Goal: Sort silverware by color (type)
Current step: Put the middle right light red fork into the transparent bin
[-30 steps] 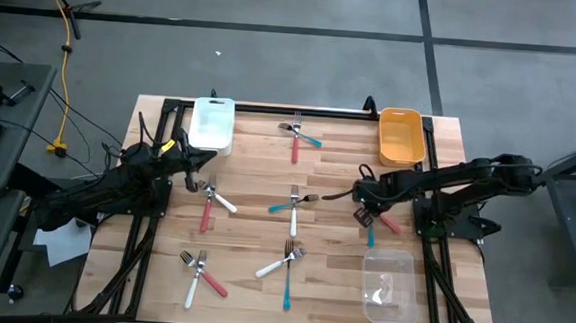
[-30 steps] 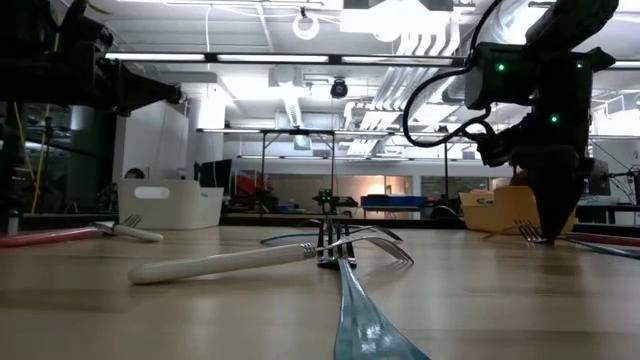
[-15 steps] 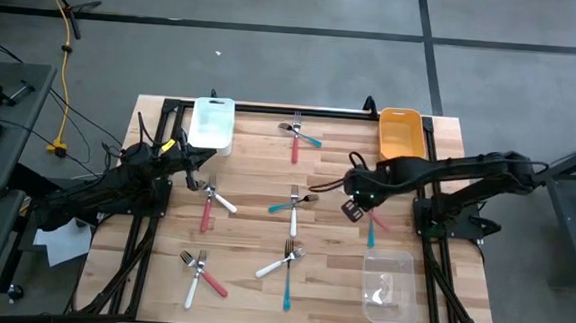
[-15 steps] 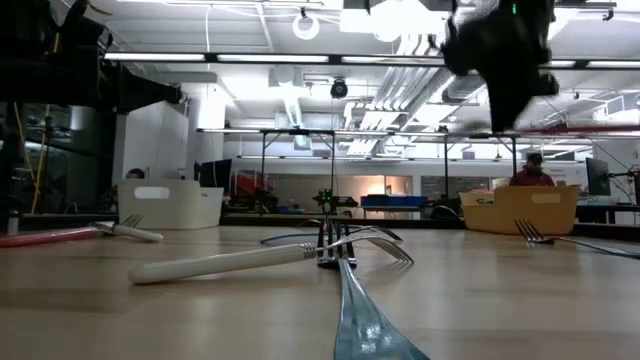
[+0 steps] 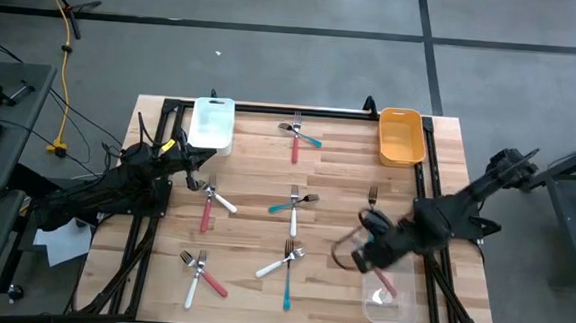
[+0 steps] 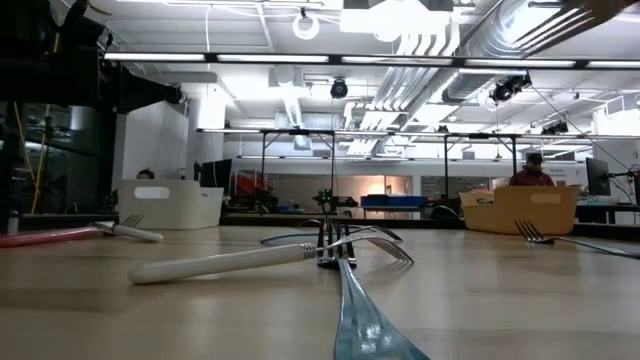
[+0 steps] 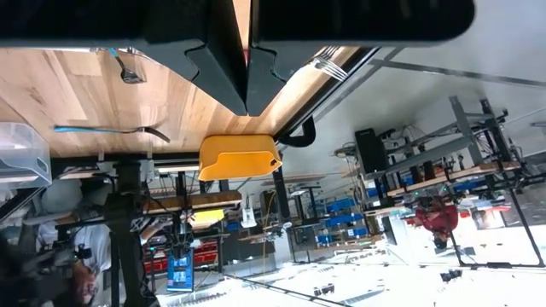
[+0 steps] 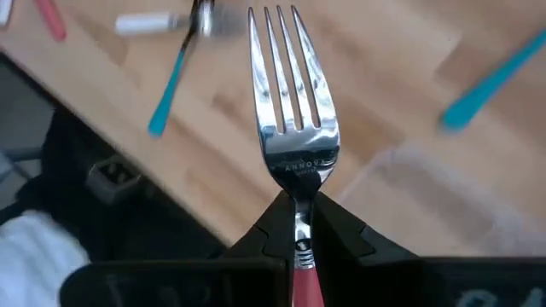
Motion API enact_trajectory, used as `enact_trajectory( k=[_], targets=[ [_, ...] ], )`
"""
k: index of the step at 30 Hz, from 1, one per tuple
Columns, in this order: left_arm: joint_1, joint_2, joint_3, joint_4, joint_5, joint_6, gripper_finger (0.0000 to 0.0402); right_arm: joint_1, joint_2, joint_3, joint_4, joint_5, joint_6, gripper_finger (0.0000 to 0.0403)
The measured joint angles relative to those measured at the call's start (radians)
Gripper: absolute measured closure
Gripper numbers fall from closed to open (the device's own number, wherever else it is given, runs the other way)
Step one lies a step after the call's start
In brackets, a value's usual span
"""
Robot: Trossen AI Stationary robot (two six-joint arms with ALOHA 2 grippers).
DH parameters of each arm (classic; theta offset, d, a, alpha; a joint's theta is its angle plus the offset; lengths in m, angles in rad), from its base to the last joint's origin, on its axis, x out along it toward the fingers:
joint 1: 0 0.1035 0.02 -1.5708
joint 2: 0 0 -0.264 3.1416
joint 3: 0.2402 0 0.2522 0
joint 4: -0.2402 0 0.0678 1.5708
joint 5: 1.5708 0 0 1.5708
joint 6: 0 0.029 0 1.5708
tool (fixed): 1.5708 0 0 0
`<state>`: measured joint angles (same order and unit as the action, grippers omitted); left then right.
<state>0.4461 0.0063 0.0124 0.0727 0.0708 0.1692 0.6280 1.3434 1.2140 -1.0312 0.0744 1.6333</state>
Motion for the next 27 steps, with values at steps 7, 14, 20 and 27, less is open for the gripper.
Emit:
enact_trajectory(
  k=[7,14,20,27],
  targets=[
    [0.000,0.000,0.000,-0.010,0.000,-0.010,0.0401,0.200,0.038,-0.001,0.003,0.042,0.334,0.0382],
    [0.000,0.000,0.000,-0.038,0.000,-0.010,0.0401,0.252,0.157,-0.002,-0.029,0.049,0.461,0.0382],
    [0.000,0.000,0.000,-0.051,0.000,-0.011,0.0401,0.252,0.206,-0.002,-0.072,0.039,0.498,0.0382],
    [0.000,0.000,0.000,-0.050,0.000,-0.010,0.0401,0.256,0.226,-0.002,-0.128,0.038,0.497,0.0382]
  ],
)
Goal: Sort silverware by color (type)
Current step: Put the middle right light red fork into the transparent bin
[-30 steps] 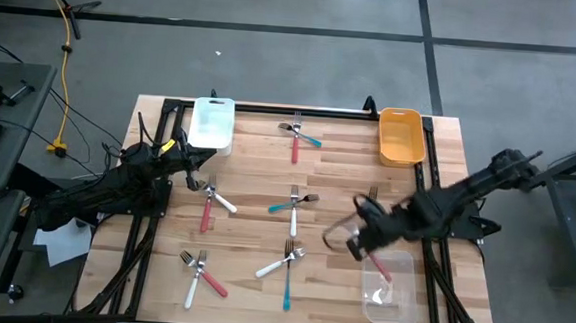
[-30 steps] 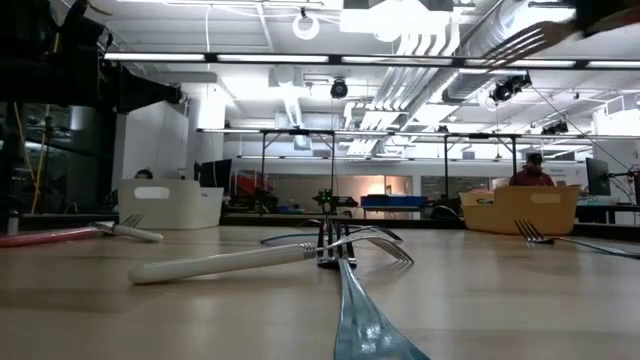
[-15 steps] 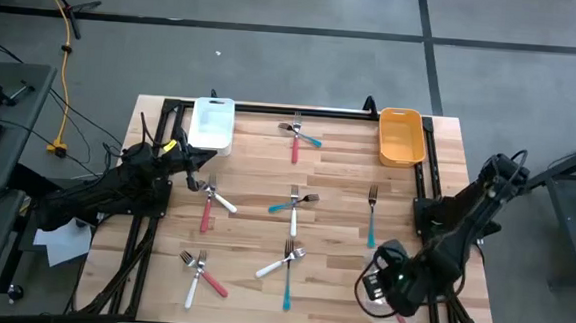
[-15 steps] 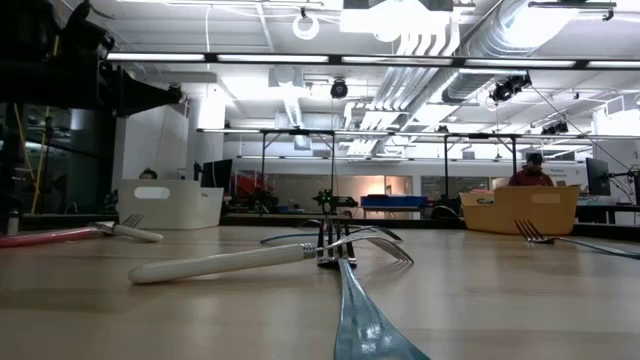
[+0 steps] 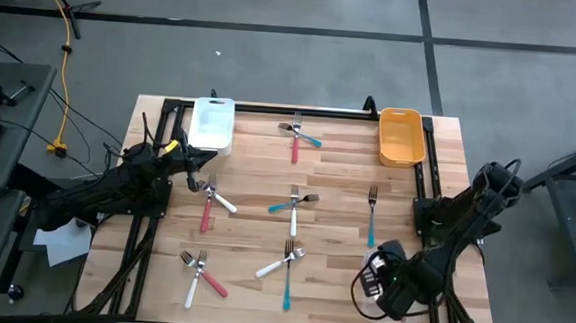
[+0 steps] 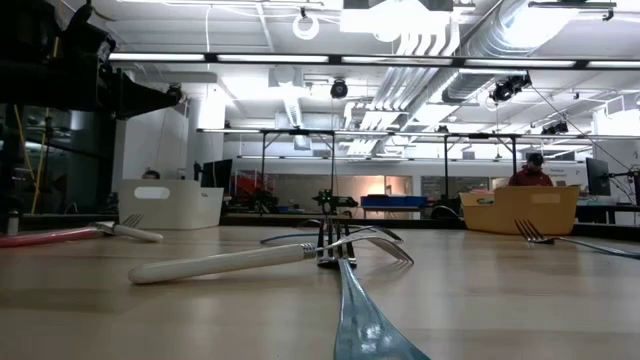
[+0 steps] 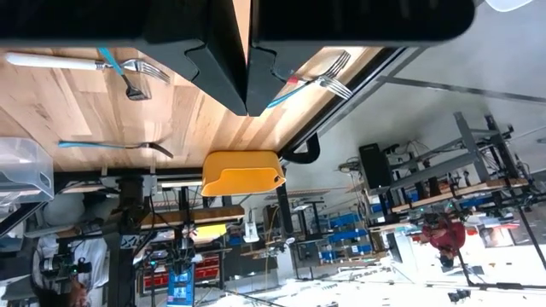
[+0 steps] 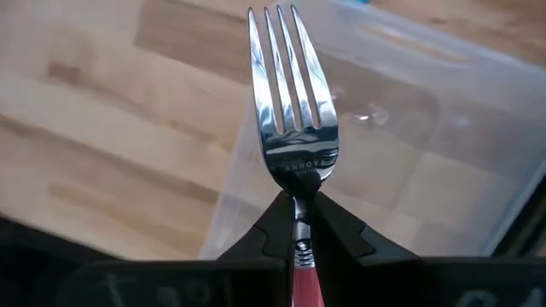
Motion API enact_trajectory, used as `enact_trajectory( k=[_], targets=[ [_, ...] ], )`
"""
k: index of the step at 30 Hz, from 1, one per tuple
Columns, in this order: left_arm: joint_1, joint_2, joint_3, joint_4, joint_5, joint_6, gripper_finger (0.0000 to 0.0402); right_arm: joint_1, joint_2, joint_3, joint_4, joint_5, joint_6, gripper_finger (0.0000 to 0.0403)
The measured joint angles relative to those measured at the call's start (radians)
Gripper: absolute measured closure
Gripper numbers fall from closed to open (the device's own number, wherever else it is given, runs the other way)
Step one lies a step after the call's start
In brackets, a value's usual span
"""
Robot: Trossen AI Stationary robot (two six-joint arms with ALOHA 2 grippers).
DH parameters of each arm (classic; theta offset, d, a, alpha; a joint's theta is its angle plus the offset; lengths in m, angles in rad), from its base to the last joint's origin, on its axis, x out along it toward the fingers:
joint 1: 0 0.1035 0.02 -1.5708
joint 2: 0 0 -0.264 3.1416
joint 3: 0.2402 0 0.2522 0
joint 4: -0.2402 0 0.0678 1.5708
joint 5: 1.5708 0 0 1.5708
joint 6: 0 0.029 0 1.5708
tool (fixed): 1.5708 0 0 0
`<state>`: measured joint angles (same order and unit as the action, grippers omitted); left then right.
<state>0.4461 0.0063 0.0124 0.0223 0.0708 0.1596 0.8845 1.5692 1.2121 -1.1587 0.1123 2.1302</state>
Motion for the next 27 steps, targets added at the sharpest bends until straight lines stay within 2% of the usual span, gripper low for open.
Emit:
enact_trajectory(
  k=[9,16,20,27],
  targets=[
    [0.000,0.000,0.000,0.001,0.000,0.000,0.0401,0.000,0.034,0.000,-0.033,-0.001,0.016,0.0382],
    [0.000,0.000,0.000,0.001,0.000,-0.001,0.0401,0.000,0.084,0.000,-0.026,-0.027,0.008,0.0382],
    [0.000,0.000,0.000,0.001,0.000,-0.001,0.0401,0.006,0.098,0.000,-0.004,-0.087,-0.003,0.0382],
    [0.000,0.000,0.000,0.001,0.000,-0.001,0.0401,0.015,0.097,0.000,-0.029,-0.085,-0.010,0.0382]
  ],
)
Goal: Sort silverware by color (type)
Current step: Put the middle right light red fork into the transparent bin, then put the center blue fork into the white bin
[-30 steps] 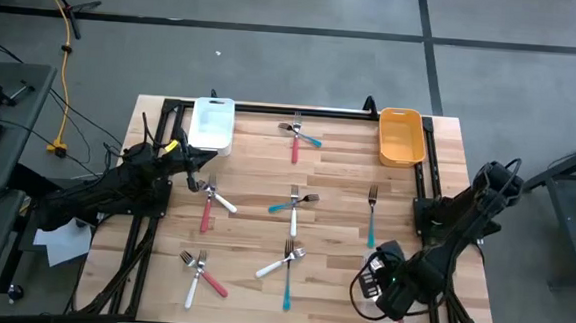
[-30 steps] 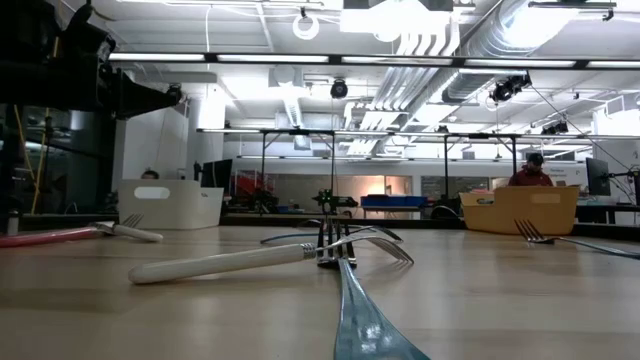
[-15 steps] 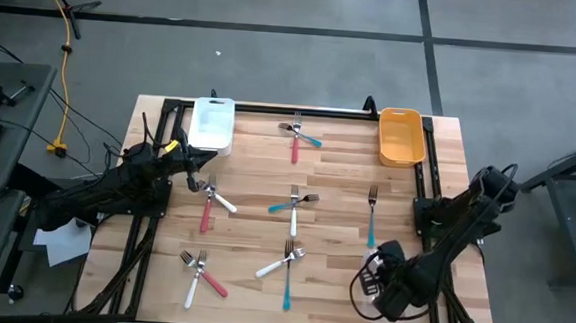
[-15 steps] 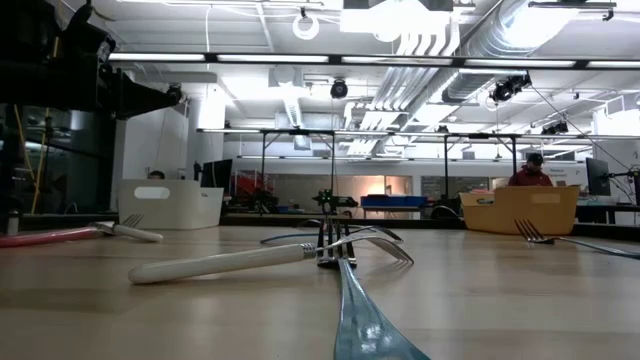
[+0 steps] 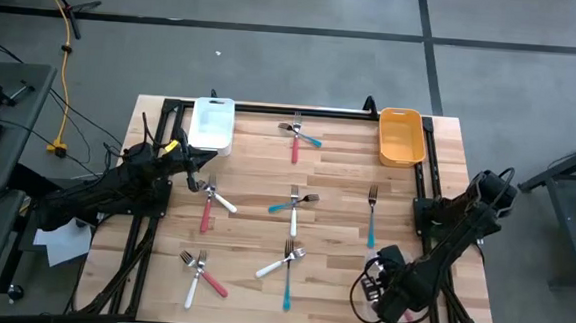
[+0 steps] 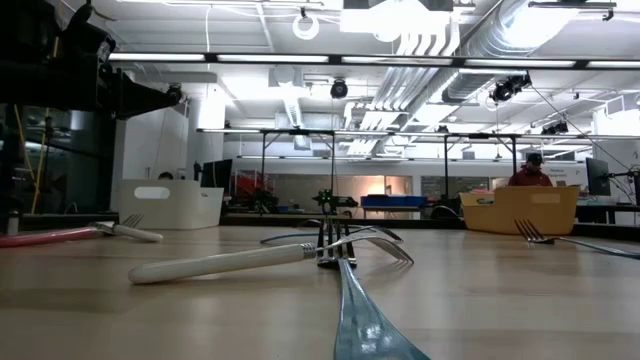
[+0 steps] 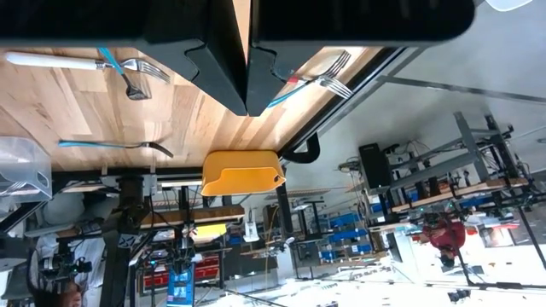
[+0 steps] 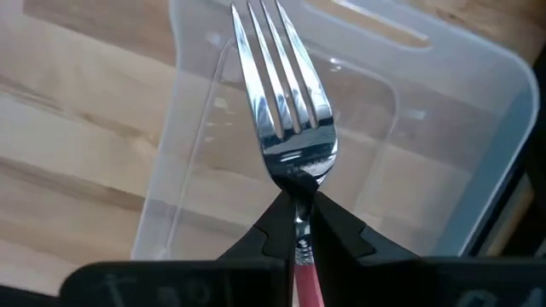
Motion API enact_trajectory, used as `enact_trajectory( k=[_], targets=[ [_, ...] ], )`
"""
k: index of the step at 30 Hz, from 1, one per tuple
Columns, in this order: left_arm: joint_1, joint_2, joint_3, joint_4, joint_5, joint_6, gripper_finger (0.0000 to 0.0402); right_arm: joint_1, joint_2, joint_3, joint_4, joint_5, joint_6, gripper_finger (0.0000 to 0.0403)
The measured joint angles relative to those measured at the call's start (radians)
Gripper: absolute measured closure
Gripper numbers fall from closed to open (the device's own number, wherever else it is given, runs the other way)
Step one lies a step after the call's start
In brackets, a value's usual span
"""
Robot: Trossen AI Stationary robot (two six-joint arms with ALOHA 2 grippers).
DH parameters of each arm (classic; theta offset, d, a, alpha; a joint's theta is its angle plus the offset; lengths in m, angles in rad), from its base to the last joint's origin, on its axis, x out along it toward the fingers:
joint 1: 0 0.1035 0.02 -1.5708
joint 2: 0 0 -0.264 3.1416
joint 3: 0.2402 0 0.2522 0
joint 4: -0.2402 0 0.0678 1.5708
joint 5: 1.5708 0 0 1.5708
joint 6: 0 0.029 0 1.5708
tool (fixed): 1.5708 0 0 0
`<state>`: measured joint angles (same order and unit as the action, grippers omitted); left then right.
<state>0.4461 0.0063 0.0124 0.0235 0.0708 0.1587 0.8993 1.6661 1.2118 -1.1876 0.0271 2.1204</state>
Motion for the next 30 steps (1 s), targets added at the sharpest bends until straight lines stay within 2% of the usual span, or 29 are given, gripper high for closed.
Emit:
enact_trajectory(
  k=[19,30],
  targets=[
    [0.000,0.000,0.000,0.000,0.000,-0.001,0.0401,-0.003,0.063,0.000,0.062,-0.010,-0.043,0.0380],
    [0.000,0.000,0.000,0.000,0.000,-0.026,0.0401,-0.043,0.063,0.000,0.077,-0.066,-0.188,0.0329]
  ],
)
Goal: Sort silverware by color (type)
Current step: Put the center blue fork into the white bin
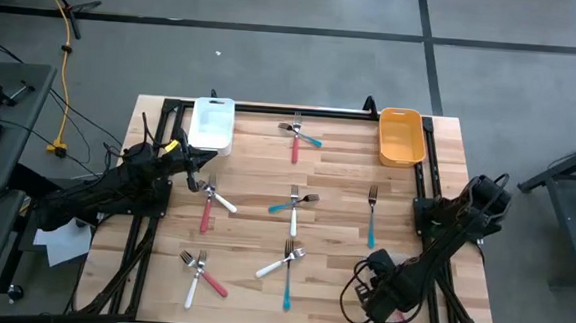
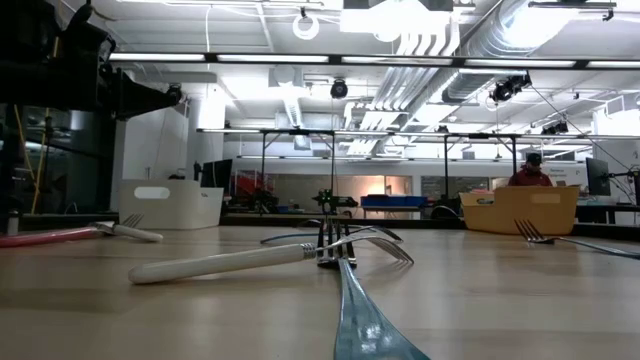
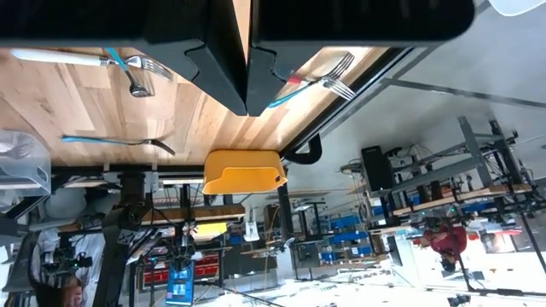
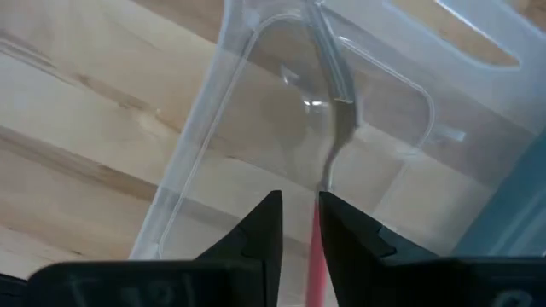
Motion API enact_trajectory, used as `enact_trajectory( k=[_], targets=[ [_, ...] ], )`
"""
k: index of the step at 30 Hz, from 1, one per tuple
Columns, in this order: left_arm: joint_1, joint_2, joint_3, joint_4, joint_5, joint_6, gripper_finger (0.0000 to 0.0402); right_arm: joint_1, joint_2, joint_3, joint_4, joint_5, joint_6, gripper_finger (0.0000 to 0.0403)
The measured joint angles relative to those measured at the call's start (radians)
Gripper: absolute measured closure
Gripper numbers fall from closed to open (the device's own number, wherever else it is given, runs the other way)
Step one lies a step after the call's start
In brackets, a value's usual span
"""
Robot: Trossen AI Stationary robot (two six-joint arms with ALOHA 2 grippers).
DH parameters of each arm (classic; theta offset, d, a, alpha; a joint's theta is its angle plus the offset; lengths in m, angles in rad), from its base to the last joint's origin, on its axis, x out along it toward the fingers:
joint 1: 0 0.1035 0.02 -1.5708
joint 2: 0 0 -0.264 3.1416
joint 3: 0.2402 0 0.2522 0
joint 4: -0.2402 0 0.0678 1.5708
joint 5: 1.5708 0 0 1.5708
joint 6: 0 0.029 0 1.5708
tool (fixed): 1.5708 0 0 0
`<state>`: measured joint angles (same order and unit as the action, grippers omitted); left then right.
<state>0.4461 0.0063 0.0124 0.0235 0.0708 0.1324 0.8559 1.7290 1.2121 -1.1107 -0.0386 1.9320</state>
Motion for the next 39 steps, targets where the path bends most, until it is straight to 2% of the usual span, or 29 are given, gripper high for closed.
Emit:
enact_trajectory(
  k=[5,8,12,17,21,24,27,31,34,36,39],
  targets=[
    [-0.003,0.000,0.000,0.000,0.001,-0.019,0.0401,-0.023,-0.001,0.041,-0.030,-0.114,-0.133,0.0338],
    [-0.004,0.000,0.000,0.000,0.002,-0.035,0.0401,-0.036,-0.002,0.107,-0.109,-0.100,-0.215,0.0360],
    [-0.004,0.004,0.000,0.006,0.029,-0.052,0.0401,-0.064,-0.003,0.173,-0.157,0.080,-0.390,0.0397],
    [-0.004,0.040,0.000,0.016,0.082,-0.071,0.0401,-0.142,-0.005,0.181,-0.146,0.279,-0.716,0.0400],
    [-0.004,0.086,0.000,0.015,0.084,-0.095,0.0401,-0.225,-0.005,0.181,-0.045,0.438,-1.052,0.0402],
    [-0.007,0.124,0.000,0.015,0.087,-0.096,0.0401,-0.310,-0.007,0.181,0.067,0.479,-1.277,0.0402],
    [-0.022,0.163,0.000,0.031,0.104,-0.096,0.0401,-0.406,-0.007,0.181,0.190,0.471,-1.494,0.0402],
    [-0.046,0.204,0.000,0.061,0.103,-0.096,0.0401,-0.536,-0.010,0.151,0.421,0.399,-1.755,0.0402],
    [-0.061,0.225,0.000,0.086,0.100,-0.096,0.0401,-0.636,-0.010,0.058,0.664,0.274,-1.915,0.0402],
    [-0.071,0.238,0.000,0.093,0.099,-0.095,0.0401,-0.698,-0.010,-0.029,0.844,0.185,-1.976,0.0402],
    [-0.085,0.257,0.000,0.101,0.076,-0.095,0.0401,-0.782,-0.008,-0.155,1.077,0.105,-2.027,0.0402]
  ],
)
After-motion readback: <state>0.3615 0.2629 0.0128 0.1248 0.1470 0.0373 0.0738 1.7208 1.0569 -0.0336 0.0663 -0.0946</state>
